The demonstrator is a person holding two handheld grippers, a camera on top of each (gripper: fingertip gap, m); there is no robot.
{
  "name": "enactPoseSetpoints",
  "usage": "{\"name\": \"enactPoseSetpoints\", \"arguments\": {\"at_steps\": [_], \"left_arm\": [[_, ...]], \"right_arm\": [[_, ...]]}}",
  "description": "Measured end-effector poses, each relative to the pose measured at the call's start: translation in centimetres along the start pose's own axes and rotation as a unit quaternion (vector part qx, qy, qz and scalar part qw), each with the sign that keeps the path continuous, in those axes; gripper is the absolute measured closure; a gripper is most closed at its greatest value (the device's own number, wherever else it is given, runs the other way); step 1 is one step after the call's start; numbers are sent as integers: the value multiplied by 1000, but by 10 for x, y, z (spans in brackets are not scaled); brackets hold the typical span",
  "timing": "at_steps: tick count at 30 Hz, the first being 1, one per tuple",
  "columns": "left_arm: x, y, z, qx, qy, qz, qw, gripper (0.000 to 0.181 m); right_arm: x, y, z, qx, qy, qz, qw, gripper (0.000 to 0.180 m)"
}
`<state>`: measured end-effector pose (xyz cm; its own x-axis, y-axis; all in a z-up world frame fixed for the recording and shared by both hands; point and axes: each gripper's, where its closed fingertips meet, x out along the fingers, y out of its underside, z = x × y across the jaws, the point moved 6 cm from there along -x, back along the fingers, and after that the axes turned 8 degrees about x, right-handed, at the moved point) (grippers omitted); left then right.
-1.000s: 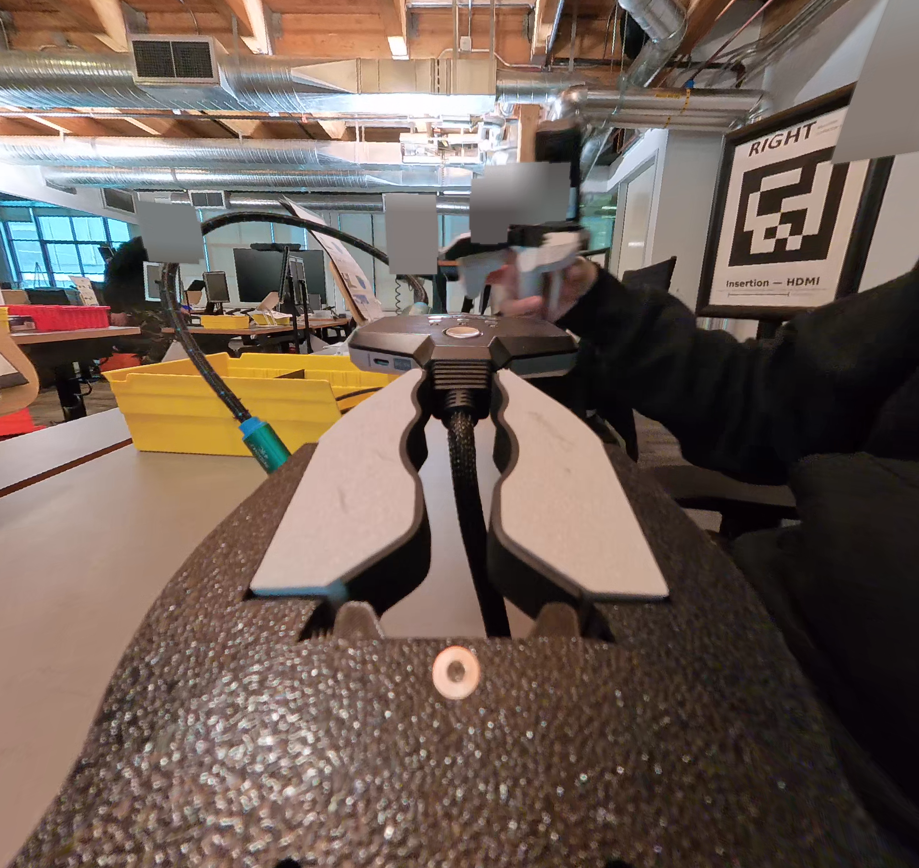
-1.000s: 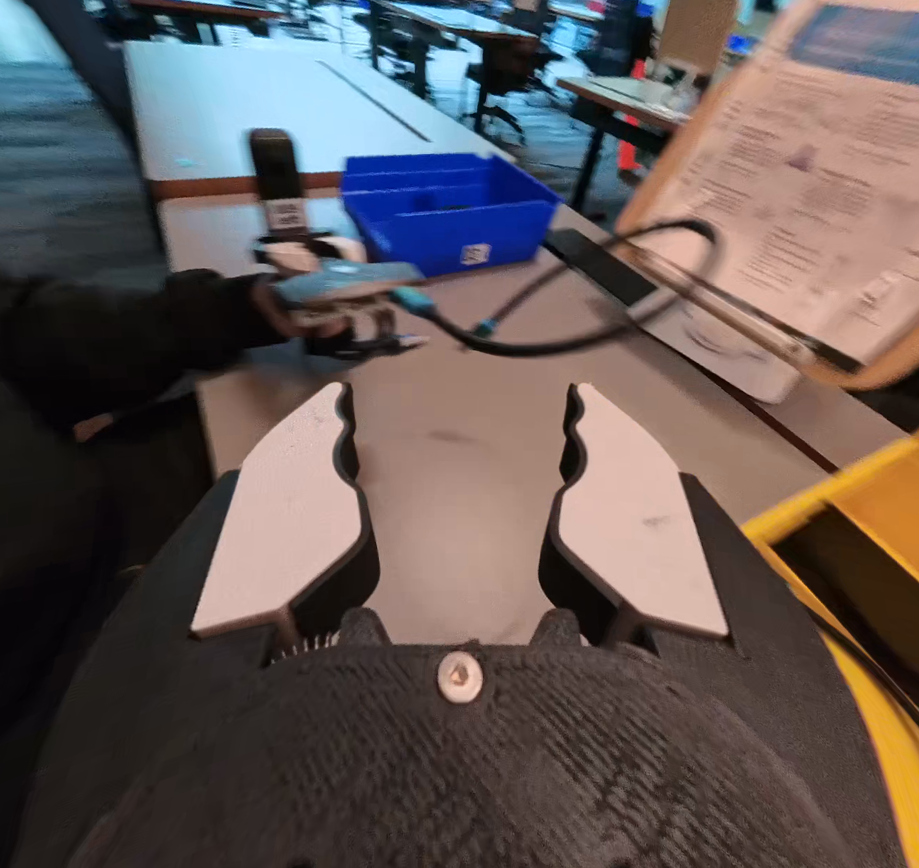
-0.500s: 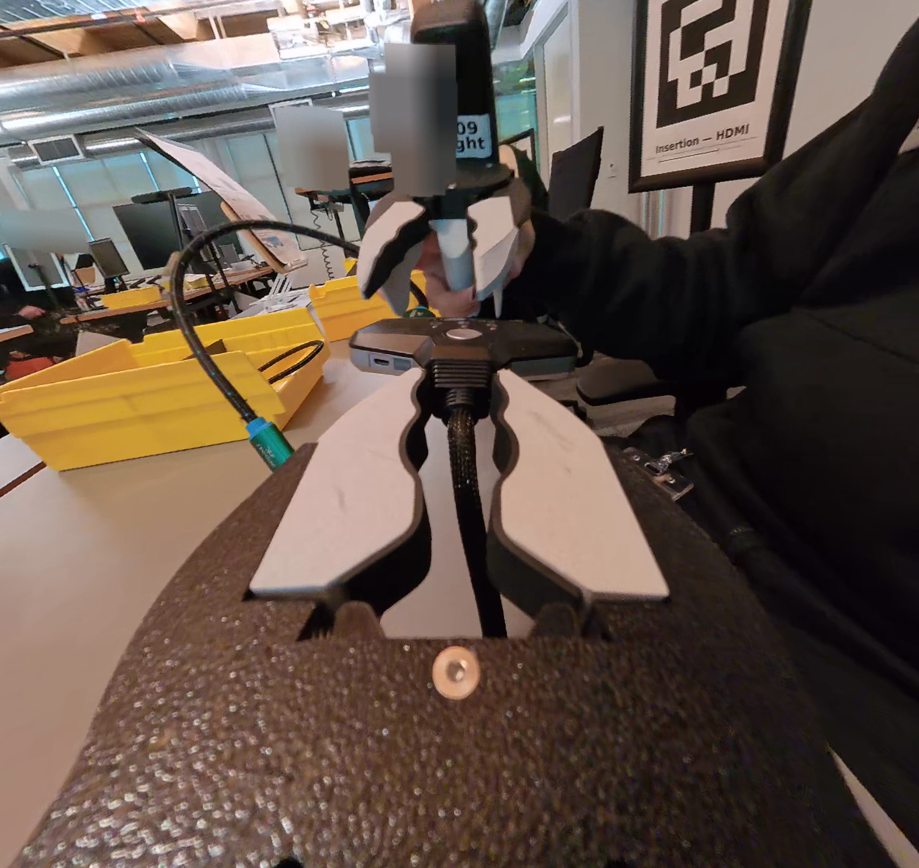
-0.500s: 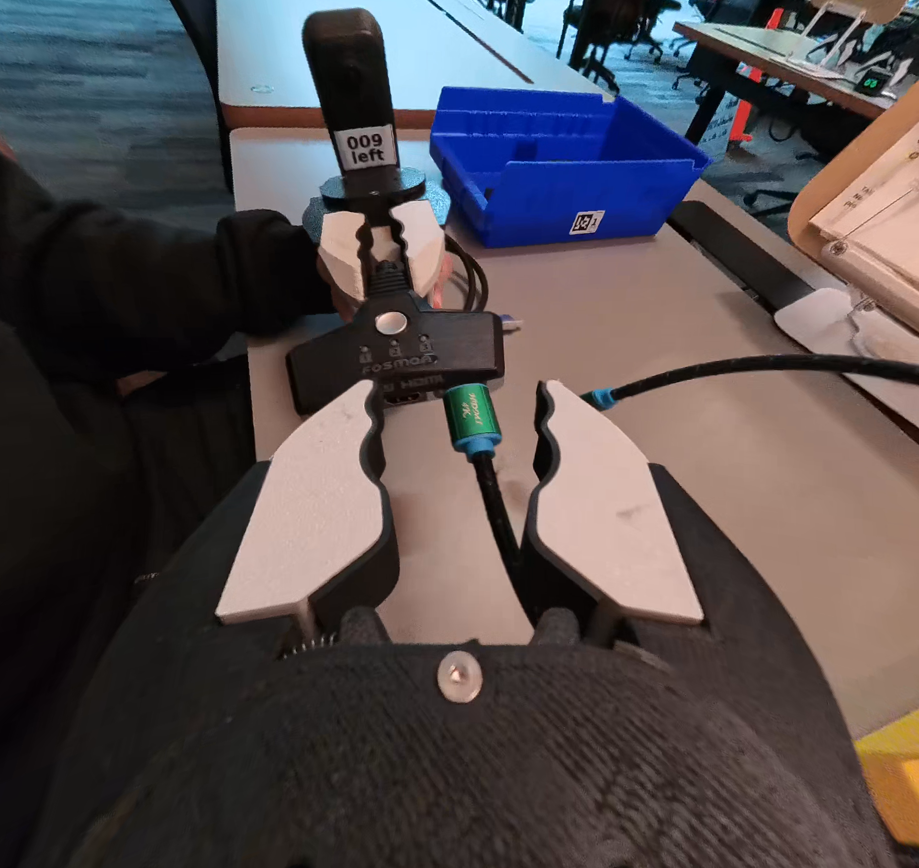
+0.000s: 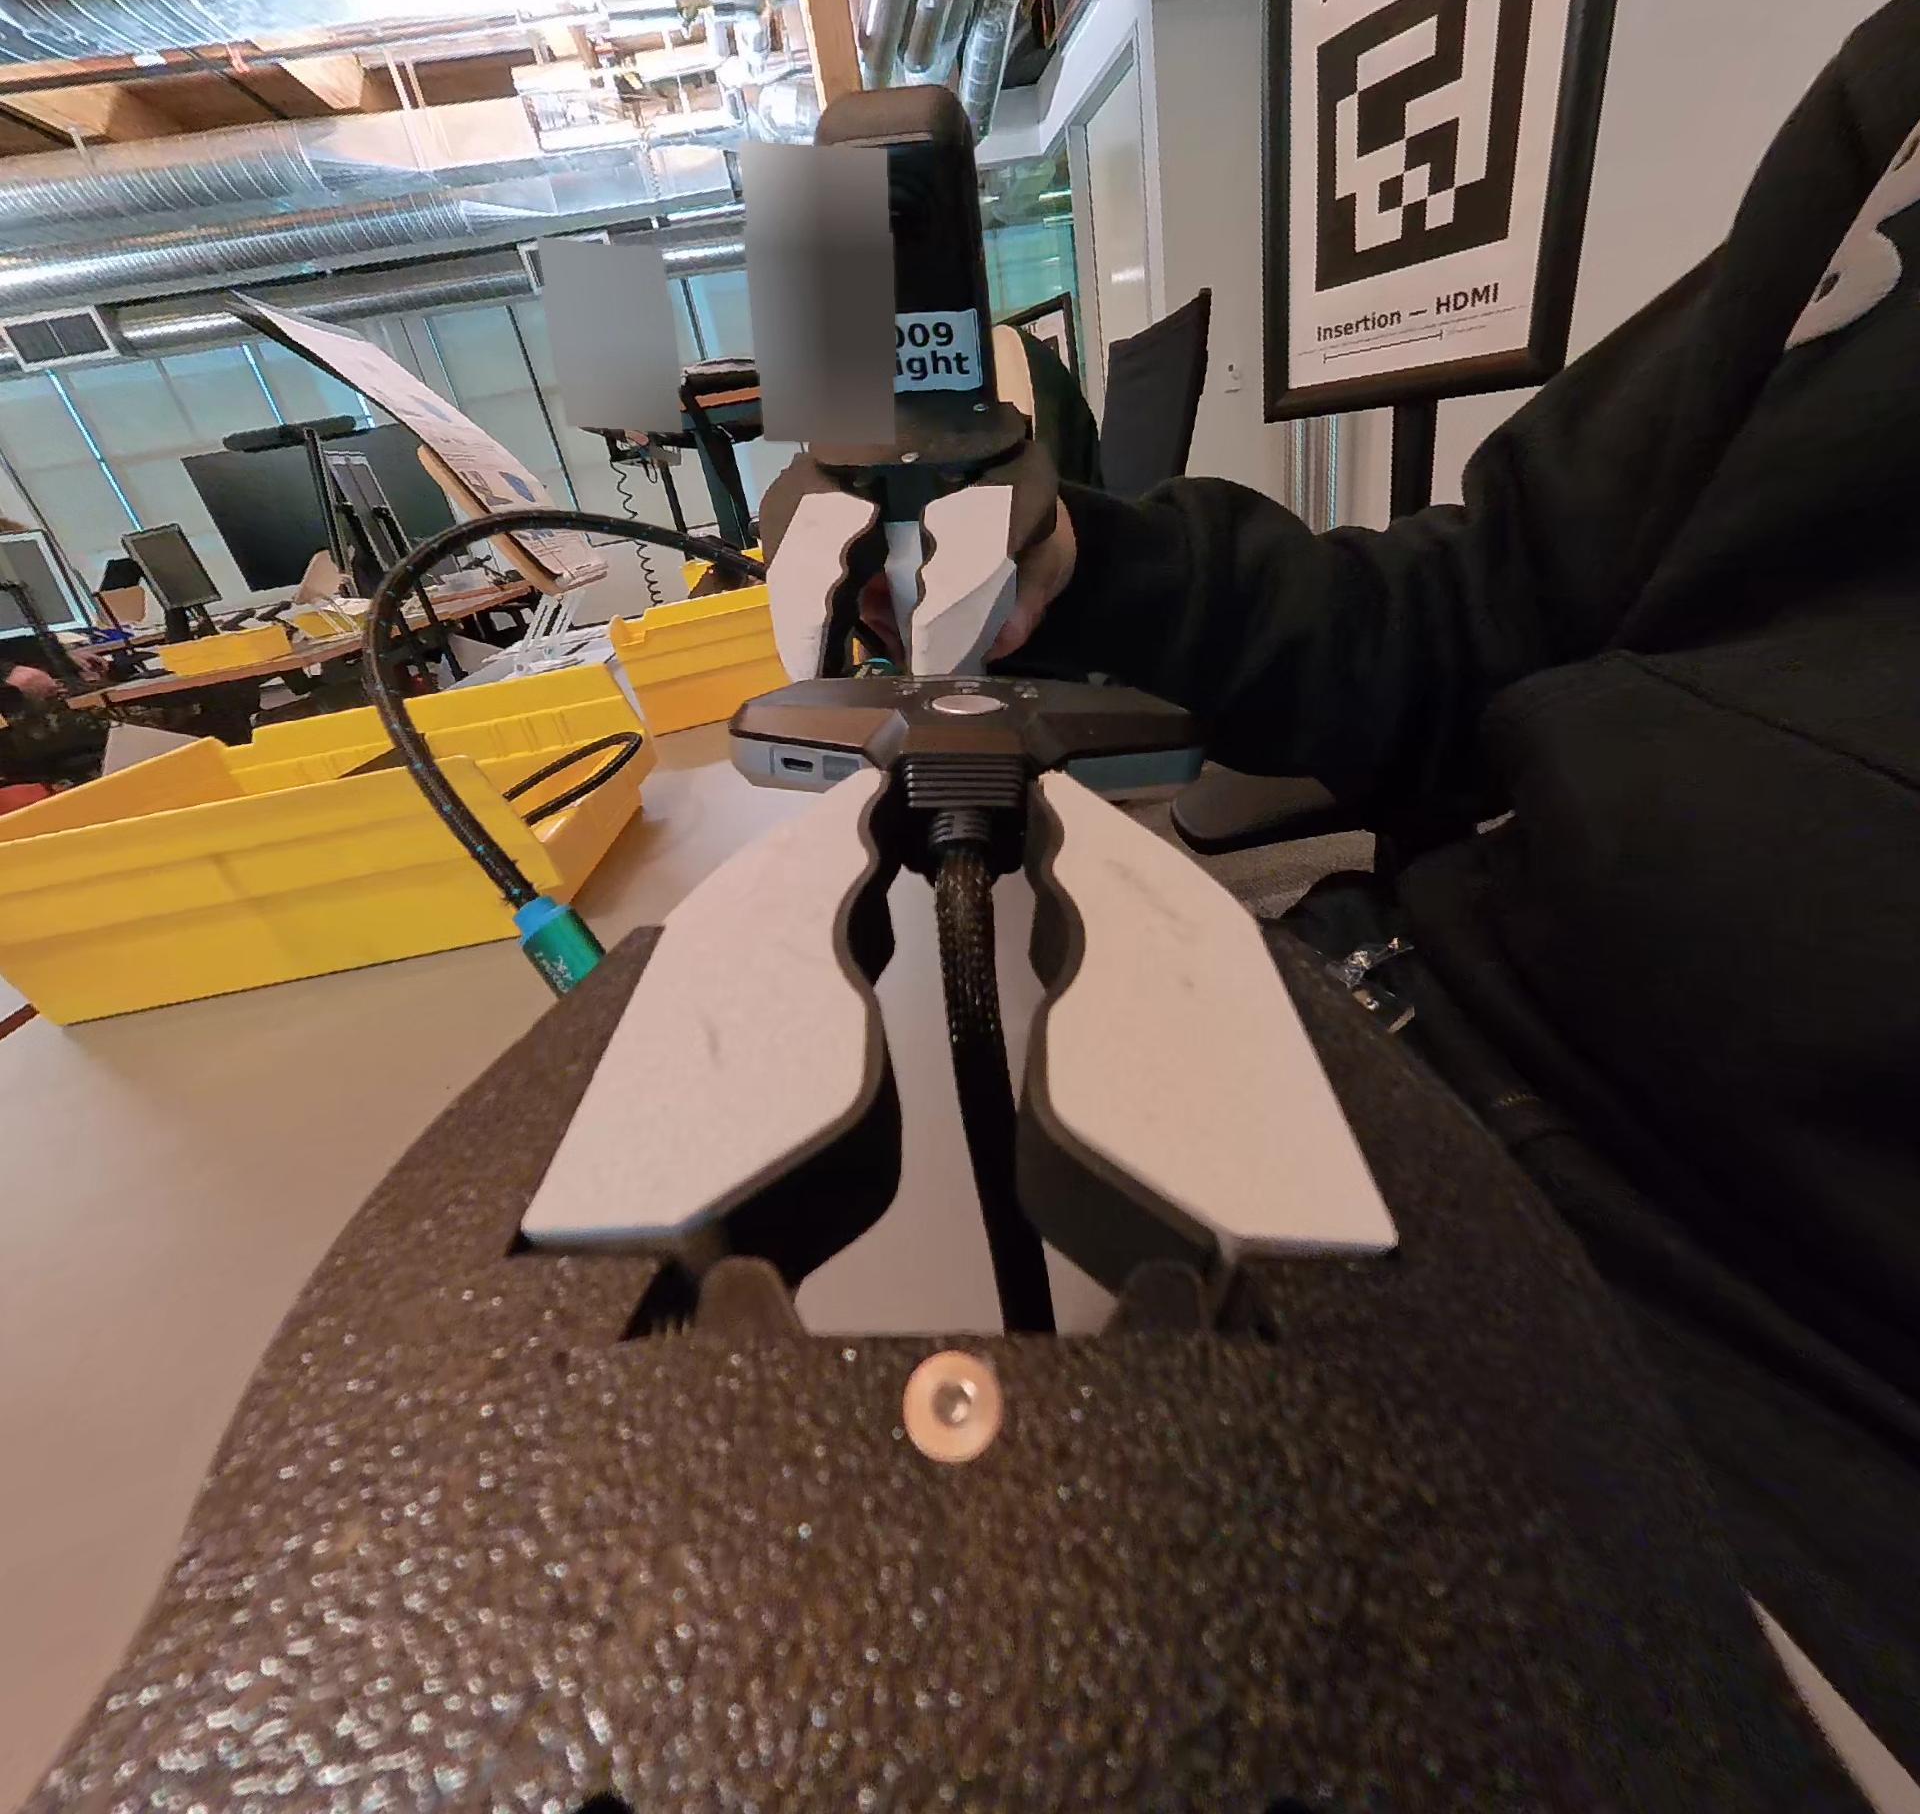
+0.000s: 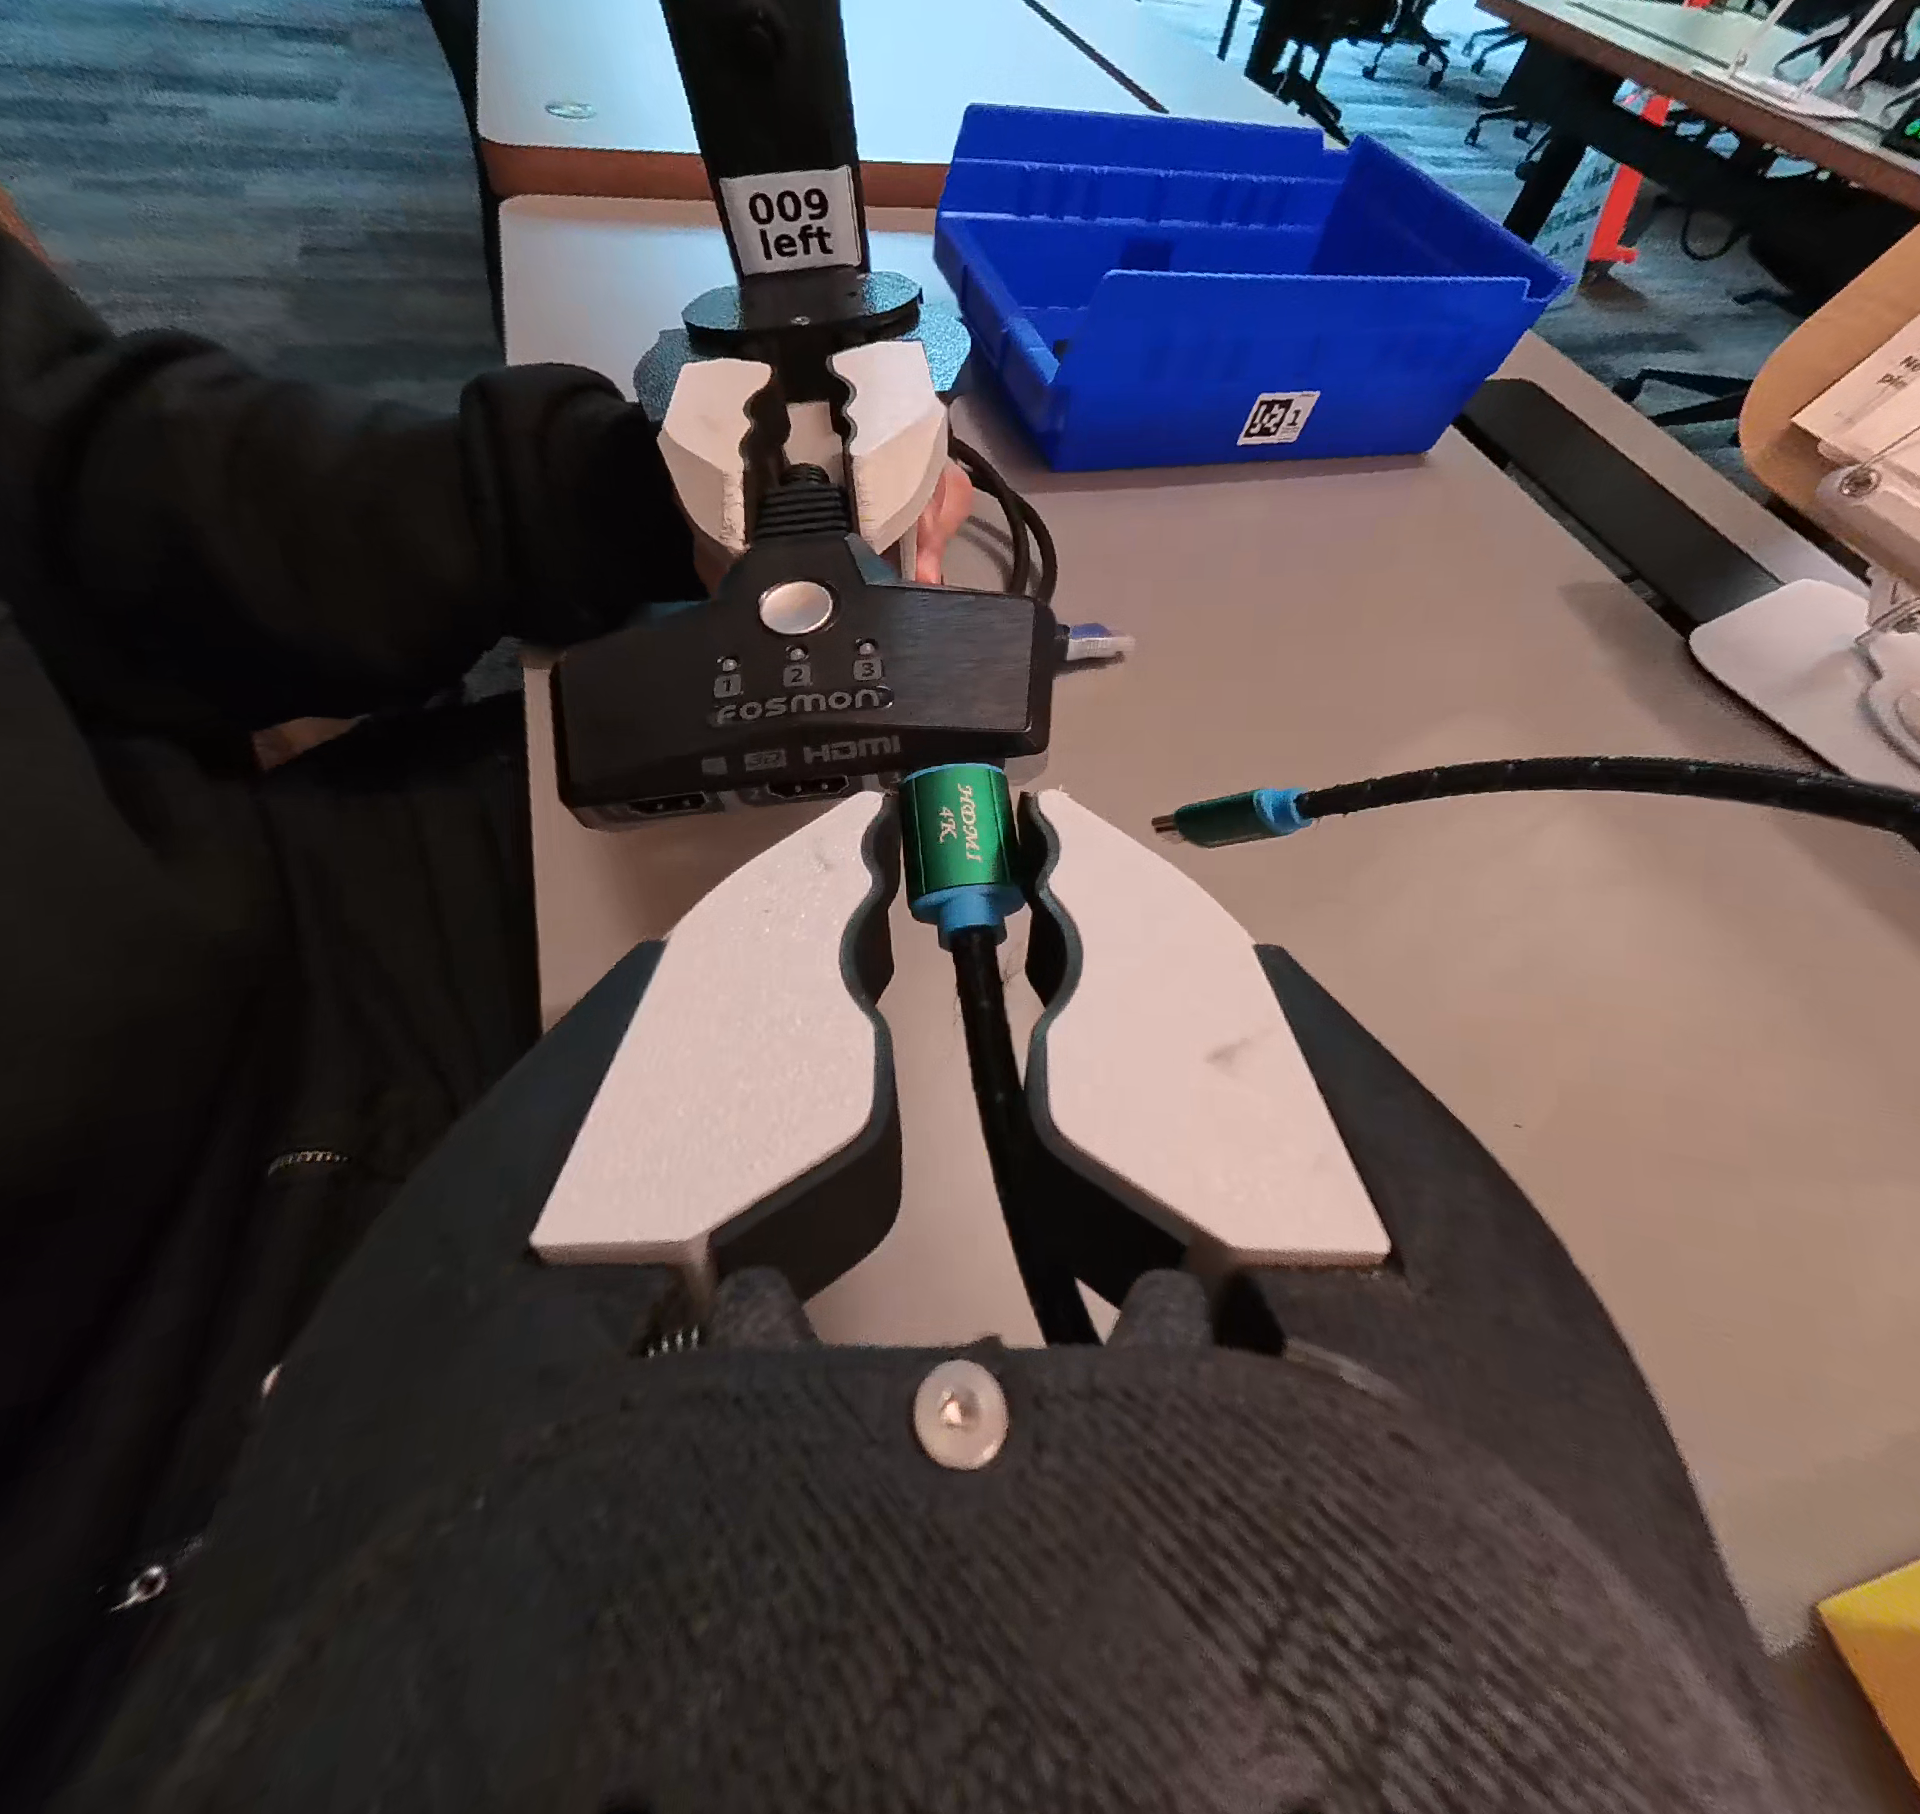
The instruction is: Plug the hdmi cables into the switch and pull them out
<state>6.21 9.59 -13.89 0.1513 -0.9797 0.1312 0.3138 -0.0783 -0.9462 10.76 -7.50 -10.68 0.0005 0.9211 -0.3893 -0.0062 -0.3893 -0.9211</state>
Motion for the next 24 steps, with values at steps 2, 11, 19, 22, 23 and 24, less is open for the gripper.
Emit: {"name": "enactPoseSetpoints", "arguments": {"at_steps": [2, 11, 19, 22, 23, 24], "left_arm": [[0, 0, 0, 0, 0, -2, 1000, 158], [1, 0, -1, -1, 4, -5, 1000, 158], [2, 1, -2, 2, 8, 0, 1000, 158], [2, 1, -2, 4, 9, -1, 1000, 158], [1, 1, -2, 2, 9, 1, 1000, 158], [1, 1, -3, -3, 12, 5, 1000, 158]], "right_arm": [[0, 0, 0, 6, -1, -2, 1000, 158], [3, 2, 1, 25, -25, -11, 999, 159], [4, 3, 1, 30, -32, 3, 999, 159], [3, 1, 2, 15, -28, 19, 999, 159], [3, 0, 3, 10, -27, 27, 999, 159], [3, 0, 3, 7, -25, 39, 999, 159]]}}
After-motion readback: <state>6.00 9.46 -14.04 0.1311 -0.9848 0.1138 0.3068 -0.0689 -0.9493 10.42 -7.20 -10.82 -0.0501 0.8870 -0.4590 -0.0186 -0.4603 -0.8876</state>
